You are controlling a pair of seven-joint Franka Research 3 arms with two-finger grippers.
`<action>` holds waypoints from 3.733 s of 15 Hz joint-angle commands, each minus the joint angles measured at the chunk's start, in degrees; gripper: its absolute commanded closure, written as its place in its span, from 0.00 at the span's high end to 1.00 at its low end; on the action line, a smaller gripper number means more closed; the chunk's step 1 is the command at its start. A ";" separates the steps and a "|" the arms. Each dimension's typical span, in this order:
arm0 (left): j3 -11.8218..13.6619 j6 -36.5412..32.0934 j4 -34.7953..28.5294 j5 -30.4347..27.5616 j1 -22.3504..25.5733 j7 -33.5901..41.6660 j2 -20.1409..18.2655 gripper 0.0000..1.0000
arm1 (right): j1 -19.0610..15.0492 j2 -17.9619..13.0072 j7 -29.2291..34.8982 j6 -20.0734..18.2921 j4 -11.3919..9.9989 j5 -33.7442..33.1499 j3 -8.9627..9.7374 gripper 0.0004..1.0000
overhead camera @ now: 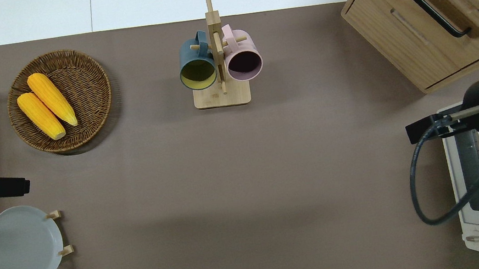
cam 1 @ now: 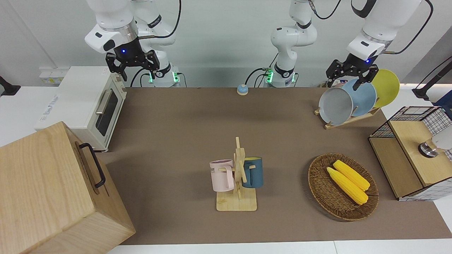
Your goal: Pick gray plate from low plate rack and place it on table with left arm
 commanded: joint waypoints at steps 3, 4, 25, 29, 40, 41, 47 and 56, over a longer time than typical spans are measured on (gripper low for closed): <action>0.29 -0.37 -0.31 0.48 0.27 0.82 0.18 1.00 | -0.56 -0.14 -0.08 -0.75 0.35 0.59 0.33 0.99; 0.29 -0.46 -0.32 0.48 0.35 0.73 0.18 1.00 | -0.56 -0.14 -0.08 -0.75 0.35 0.59 0.33 0.99; 2.22 -2.92 -5.14 4.34 7.21 5.56 -0.52 0.99 | -0.56 -0.14 0.01 -0.75 0.35 0.59 0.33 0.99; 2.22 -0.30 -8.04 4.34 8.53 5.56 -0.96 0.99 | -0.56 -0.14 -0.08 -0.75 0.35 0.59 0.33 0.99; 2.75 10.78 -21.57 4.43 10.29 7.94 -6.32 0.99 | -0.56 -0.14 -0.08 -0.75 0.35 0.59 0.33 0.99; 2.75 12.44 -23.06 4.52 10.37 8.02 -6.84 0.99 | -0.56 -0.14 -0.08 -0.75 0.35 0.59 0.33 0.99; 4.07 16.76 -27.29 4.61 10.90 9.78 -7.64 0.99 | -0.56 -0.14 -0.08 -0.75 0.35 0.59 0.33 0.99; 3.98 23.00 -33.88 4.61 12.84 9.78 -8.69 0.99 | -0.56 -0.14 -0.08 -0.75 0.35 0.59 0.33 0.99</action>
